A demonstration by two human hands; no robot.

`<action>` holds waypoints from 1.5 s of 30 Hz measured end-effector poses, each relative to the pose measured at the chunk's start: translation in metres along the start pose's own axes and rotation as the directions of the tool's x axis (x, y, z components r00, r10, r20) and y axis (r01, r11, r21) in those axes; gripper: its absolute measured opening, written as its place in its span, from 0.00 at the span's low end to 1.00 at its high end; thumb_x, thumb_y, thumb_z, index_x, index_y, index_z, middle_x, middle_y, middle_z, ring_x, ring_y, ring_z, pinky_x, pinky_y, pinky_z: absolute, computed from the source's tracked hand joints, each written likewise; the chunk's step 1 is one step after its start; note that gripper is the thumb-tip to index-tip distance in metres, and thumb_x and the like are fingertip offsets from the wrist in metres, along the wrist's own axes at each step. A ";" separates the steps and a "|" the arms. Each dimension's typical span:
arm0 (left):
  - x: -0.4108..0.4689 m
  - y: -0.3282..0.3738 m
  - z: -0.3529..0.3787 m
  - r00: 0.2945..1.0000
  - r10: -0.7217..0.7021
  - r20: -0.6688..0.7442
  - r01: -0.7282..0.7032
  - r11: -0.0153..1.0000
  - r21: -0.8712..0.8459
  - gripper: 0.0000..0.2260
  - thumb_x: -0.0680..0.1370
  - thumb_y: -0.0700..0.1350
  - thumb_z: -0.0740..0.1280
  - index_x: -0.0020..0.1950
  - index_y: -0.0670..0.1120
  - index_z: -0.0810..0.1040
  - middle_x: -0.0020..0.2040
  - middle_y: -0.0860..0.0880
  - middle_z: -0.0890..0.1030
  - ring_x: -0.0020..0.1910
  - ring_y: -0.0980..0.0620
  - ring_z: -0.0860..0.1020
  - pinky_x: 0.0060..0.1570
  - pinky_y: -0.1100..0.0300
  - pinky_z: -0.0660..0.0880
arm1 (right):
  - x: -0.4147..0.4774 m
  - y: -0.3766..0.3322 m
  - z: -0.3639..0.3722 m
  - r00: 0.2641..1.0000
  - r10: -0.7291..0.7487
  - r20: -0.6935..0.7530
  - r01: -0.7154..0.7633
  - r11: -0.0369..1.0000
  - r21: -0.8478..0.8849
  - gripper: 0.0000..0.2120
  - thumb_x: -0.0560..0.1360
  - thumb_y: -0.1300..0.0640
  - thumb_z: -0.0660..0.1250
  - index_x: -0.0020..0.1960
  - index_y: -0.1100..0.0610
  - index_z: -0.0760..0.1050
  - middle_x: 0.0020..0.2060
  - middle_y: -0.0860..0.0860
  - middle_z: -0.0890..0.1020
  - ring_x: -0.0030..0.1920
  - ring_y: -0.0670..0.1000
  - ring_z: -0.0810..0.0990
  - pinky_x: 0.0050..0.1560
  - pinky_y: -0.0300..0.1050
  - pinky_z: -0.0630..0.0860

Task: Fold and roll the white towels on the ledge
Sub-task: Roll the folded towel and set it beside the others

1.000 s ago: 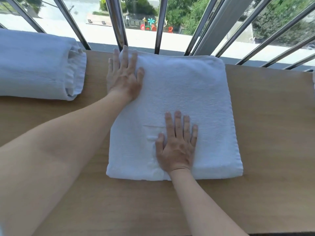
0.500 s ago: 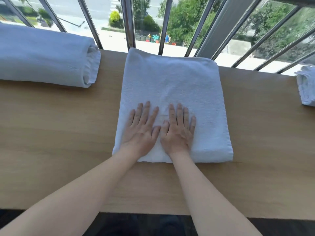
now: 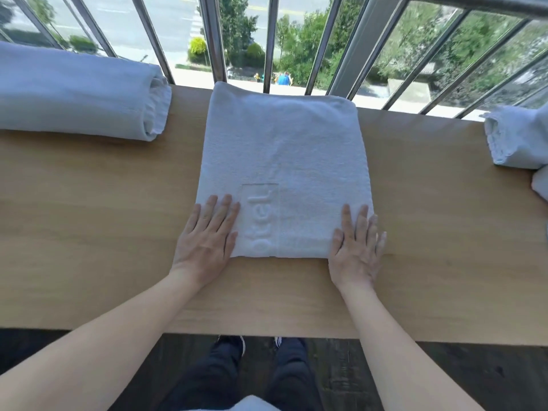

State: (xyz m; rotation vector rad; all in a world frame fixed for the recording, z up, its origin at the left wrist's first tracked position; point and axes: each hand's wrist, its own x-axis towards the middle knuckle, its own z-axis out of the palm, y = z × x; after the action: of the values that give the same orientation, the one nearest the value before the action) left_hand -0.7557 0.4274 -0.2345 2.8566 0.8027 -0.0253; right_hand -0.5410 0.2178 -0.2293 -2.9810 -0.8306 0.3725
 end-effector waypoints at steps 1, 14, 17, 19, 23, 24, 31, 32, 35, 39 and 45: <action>-0.007 -0.003 0.001 0.999 0.034 0.001 -0.034 0.999 -0.002 0.26 0.85 0.54 0.44 0.81 0.45 0.56 0.81 0.47 0.58 0.81 0.43 0.55 0.79 0.45 0.49 | -0.007 0.002 0.002 0.999 -0.039 -0.002 0.039 0.999 -0.036 0.27 0.79 0.41 0.24 0.78 0.41 0.29 0.78 0.47 0.33 0.79 0.52 0.34 0.78 0.56 0.36; -0.023 -0.022 -0.006 0.924 0.218 -0.313 -0.226 0.974 0.011 0.21 0.70 0.34 0.78 0.63 0.41 0.82 0.64 0.44 0.82 0.62 0.41 0.81 0.64 0.46 0.76 | -0.029 -0.014 -0.012 0.990 -0.121 0.070 0.135 0.958 -0.251 0.41 0.74 0.48 0.66 0.77 0.45 0.43 0.77 0.55 0.54 0.75 0.63 0.56 0.68 0.66 0.61; -0.020 -0.024 -0.013 0.905 0.228 -0.359 -0.247 0.969 -0.006 0.18 0.70 0.32 0.77 0.59 0.41 0.83 0.59 0.45 0.84 0.58 0.43 0.83 0.60 0.47 0.78 | -0.023 -0.026 -0.019 0.993 -0.095 0.070 0.114 0.930 -0.348 0.43 0.71 0.50 0.66 0.76 0.44 0.41 0.73 0.56 0.57 0.69 0.63 0.61 0.69 0.68 0.57; -0.019 -0.023 -0.018 0.888 0.237 -0.395 -0.264 0.964 -0.014 0.14 0.73 0.32 0.73 0.58 0.42 0.84 0.55 0.45 0.85 0.55 0.44 0.84 0.58 0.49 0.79 | -0.024 -0.030 -0.022 0.990 -0.130 0.059 0.143 0.913 -0.382 0.44 0.71 0.49 0.67 0.76 0.44 0.42 0.72 0.56 0.57 0.71 0.62 0.59 0.71 0.70 0.50; -0.019 -0.022 -0.026 0.866 0.251 -0.433 -0.304 0.951 -0.057 0.11 0.80 0.47 0.65 0.54 0.43 0.84 0.47 0.49 0.85 0.43 0.47 0.84 0.49 0.51 0.80 | -0.032 -0.042 -0.022 0.955 -0.281 0.098 0.297 0.903 -0.311 0.40 0.73 0.58 0.68 0.78 0.46 0.49 0.77 0.53 0.58 0.77 0.60 0.56 0.75 0.66 0.50; -0.020 -0.025 -0.027 0.871 0.254 -0.420 -0.313 0.947 -0.077 0.13 0.80 0.50 0.64 0.54 0.43 0.84 0.46 0.50 0.85 0.41 0.47 0.84 0.46 0.51 0.80 | -0.032 -0.045 -0.024 0.956 -0.279 0.089 0.293 0.913 -0.282 0.38 0.73 0.61 0.67 0.77 0.46 0.54 0.77 0.53 0.61 0.77 0.59 0.59 0.75 0.64 0.52; -0.021 -0.044 -0.039 0.903 0.080 -0.422 -0.225 0.925 -0.306 0.24 0.72 0.65 0.67 0.52 0.46 0.83 0.48 0.51 0.86 0.46 0.49 0.81 0.52 0.61 0.73 | -0.016 -0.057 -0.060 0.972 -0.224 0.071 0.227 0.973 -0.037 0.24 0.69 0.59 0.64 0.64 0.45 0.70 0.53 0.46 0.78 0.54 0.55 0.78 0.60 0.52 0.67; -0.019 -0.048 -0.042 0.917 0.064 -0.394 -0.209 0.917 -0.338 0.26 0.70 0.65 0.68 0.55 0.46 0.83 0.52 0.51 0.85 0.52 0.50 0.81 0.57 0.61 0.71 | -0.012 -0.057 -0.065 0.972 -0.214 0.092 0.216 0.976 -0.008 0.25 0.70 0.58 0.64 0.65 0.45 0.71 0.55 0.46 0.78 0.56 0.55 0.78 0.59 0.51 0.67; -0.008 -0.062 -0.047 0.973 0.048 -0.225 -0.144 0.888 -0.437 0.30 0.67 0.59 0.77 0.64 0.44 0.80 0.66 0.48 0.80 0.69 0.49 0.75 0.69 0.53 0.68 | 0.002 -0.058 -0.081 0.962 -0.208 0.176 0.201 0.978 0.054 0.23 0.71 0.56 0.63 0.66 0.45 0.74 0.58 0.45 0.79 0.61 0.54 0.76 0.59 0.48 0.69; 0.016 -0.068 -0.056 0.994 0.090 -0.070 -0.113 0.837 -0.536 0.29 0.69 0.39 0.79 0.69 0.46 0.78 0.71 0.51 0.75 0.73 0.51 0.69 0.71 0.55 0.64 | 0.018 -0.058 -0.103 0.910 -0.292 0.294 0.278 0.956 0.088 0.08 0.68 0.59 0.62 0.43 0.48 0.75 0.36 0.46 0.80 0.44 0.53 0.77 0.37 0.41 0.67; 0.049 -0.054 -0.064 0.980 -0.190 0.057 0.192 0.834 -0.518 0.12 0.64 0.71 0.65 0.37 0.66 0.74 0.31 0.68 0.77 0.32 0.66 0.75 0.33 0.68 0.66 | 0.042 -0.058 -0.139 0.849 -0.297 0.438 0.229 0.952 0.201 0.13 0.68 0.60 0.61 0.31 0.43 0.71 0.32 0.45 0.75 0.36 0.47 0.72 0.33 0.40 0.62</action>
State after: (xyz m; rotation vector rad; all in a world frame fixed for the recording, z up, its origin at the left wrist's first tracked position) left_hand -0.7439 0.5094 -0.1833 2.2559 0.9254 0.1418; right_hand -0.5022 0.2945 -0.0986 -2.6195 -1.1731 1.1073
